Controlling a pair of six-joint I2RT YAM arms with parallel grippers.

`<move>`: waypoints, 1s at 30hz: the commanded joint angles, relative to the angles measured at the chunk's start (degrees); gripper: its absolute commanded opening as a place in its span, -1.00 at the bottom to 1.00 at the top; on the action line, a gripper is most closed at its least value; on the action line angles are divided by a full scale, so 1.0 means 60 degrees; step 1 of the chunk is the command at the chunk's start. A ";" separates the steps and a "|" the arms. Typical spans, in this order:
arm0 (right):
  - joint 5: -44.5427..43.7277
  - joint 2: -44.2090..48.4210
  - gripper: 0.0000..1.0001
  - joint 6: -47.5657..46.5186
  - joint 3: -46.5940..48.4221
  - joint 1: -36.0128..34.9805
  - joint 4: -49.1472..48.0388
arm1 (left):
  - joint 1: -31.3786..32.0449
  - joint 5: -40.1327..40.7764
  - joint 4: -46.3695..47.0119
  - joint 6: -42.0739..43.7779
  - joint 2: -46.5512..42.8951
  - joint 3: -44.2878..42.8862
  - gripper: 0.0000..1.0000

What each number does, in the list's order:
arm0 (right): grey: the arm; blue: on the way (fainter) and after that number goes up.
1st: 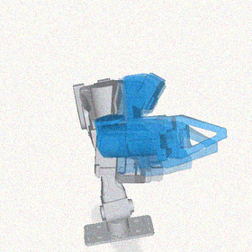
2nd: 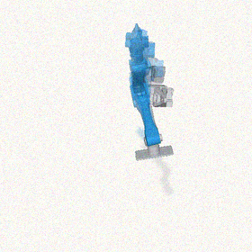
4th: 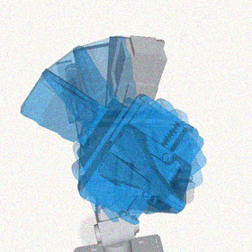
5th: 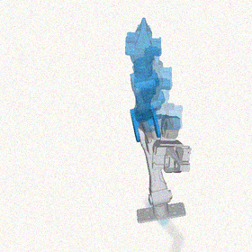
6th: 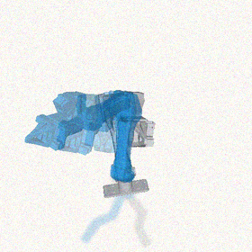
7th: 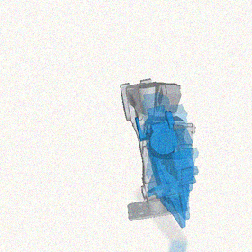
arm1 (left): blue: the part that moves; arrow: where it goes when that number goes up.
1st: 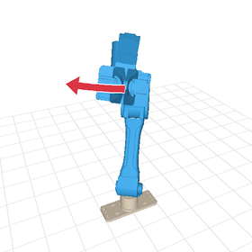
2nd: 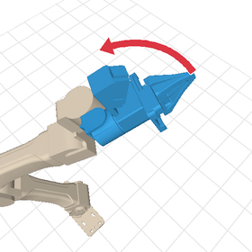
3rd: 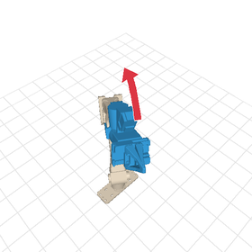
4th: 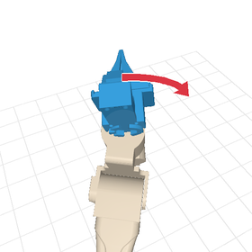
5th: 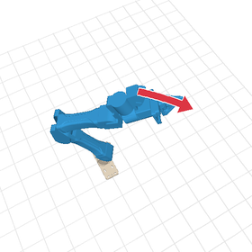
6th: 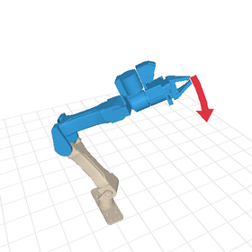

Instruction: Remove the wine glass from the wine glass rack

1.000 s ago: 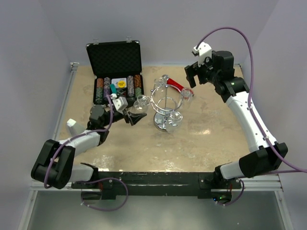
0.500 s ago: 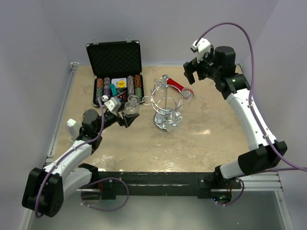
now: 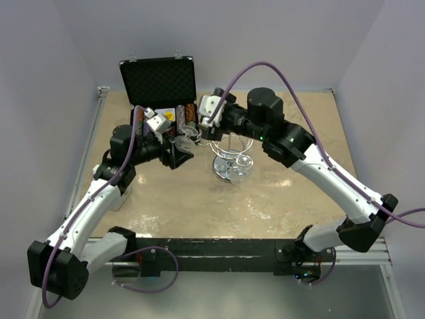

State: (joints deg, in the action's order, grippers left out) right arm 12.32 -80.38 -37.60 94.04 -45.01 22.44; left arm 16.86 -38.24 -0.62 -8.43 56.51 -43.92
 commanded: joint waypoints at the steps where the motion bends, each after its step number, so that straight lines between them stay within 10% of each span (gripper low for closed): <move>1: -0.0237 0.0257 0.44 -0.0719 -0.0452 -0.0830 -0.1409 | -0.0071 -0.1520 -0.0702 -0.0280 0.0234 -0.1423 -0.38; 22: -0.0089 -0.0475 0.18 0.0803 -0.1097 -0.1257 -0.2156 | -0.0027 -0.1684 0.0276 -0.0778 0.0132 -0.2054 -0.41; 30: -0.0880 -0.0812 -0.21 0.1448 -0.1318 -0.1287 -0.2875 | -0.0027 -0.1683 0.0338 -0.0764 0.0117 -0.2084 -0.42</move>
State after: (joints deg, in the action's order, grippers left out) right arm 9.98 -85.08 -32.27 86.21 -52.47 10.07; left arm 16.88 -46.54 -4.16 -11.68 58.92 -52.69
